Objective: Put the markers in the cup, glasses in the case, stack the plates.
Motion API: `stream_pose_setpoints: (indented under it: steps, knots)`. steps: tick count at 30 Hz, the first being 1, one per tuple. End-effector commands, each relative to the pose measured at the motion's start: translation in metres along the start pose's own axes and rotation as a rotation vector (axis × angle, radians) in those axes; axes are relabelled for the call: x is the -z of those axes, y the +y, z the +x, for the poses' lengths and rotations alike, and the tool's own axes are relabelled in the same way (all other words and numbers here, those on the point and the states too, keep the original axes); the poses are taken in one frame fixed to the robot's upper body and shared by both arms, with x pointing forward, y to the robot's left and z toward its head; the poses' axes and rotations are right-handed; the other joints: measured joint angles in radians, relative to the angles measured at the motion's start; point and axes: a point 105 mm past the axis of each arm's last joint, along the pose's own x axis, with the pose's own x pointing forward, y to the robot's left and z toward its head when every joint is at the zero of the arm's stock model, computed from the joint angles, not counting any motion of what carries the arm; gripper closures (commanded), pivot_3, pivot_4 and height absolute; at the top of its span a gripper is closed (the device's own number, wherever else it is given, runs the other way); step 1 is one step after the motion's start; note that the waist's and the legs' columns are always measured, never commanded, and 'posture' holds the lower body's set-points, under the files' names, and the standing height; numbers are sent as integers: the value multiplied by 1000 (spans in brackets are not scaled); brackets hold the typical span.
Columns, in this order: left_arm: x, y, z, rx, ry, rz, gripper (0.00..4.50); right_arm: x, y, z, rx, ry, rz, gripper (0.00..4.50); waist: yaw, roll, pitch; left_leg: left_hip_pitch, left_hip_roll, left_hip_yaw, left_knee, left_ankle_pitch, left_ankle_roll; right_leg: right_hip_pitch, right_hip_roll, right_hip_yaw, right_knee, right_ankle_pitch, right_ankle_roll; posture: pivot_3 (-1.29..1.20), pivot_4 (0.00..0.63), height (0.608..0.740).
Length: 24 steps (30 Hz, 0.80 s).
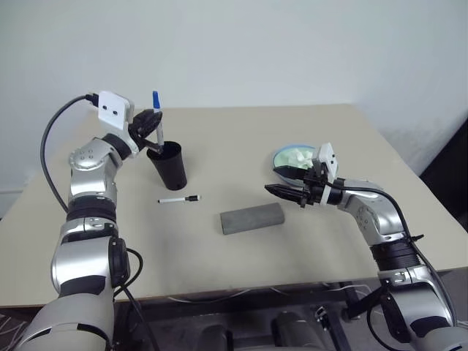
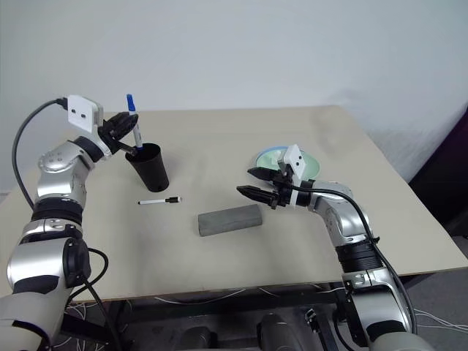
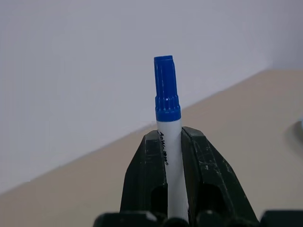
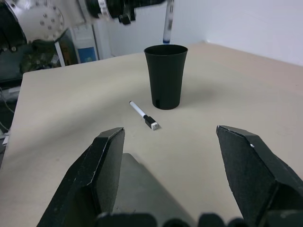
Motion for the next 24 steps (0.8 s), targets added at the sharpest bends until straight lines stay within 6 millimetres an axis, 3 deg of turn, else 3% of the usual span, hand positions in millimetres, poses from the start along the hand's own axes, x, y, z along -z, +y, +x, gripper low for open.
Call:
stream_pose_setpoints:
  steps: [1, 17, 18, 24]
  knots:
    - [-1, 3, 1, -38, -33, -8, 4419, -19, -1, -1, -7, -32, -66, 1137, 2, 0, 0, 0, 0, 0, 0, 0, 0, 0, 0, 0, 0, 0, 0, 0, 0, 740]
    - [23, -11, 8, -40, 34, -50, 4419, -16, 0, -8, 22, -27, -61, 1137, 8, 0, 0, 0, 0, 0, 0, 0, 0, 0, 0, 0, -1, 0, 0, 0, 0, 740]
    - [24, -12, 9, -39, 35, -50, 3660, -16, 0, -8, 23, -26, -61, 1137, 8, 0, 0, 0, 0, 0, 0, 0, 0, 0, 0, 0, 0, 0, 0, 0, 0, 740]
    - [19, -14, 12, -27, 20, -42, 1662, -16, -1, -7, 22, -25, -62, 1137, 11, 0, 0, 0, 0, 0, 0, 0, 0, 0, 0, 0, 0, 0, 0, 0, 0, 740]
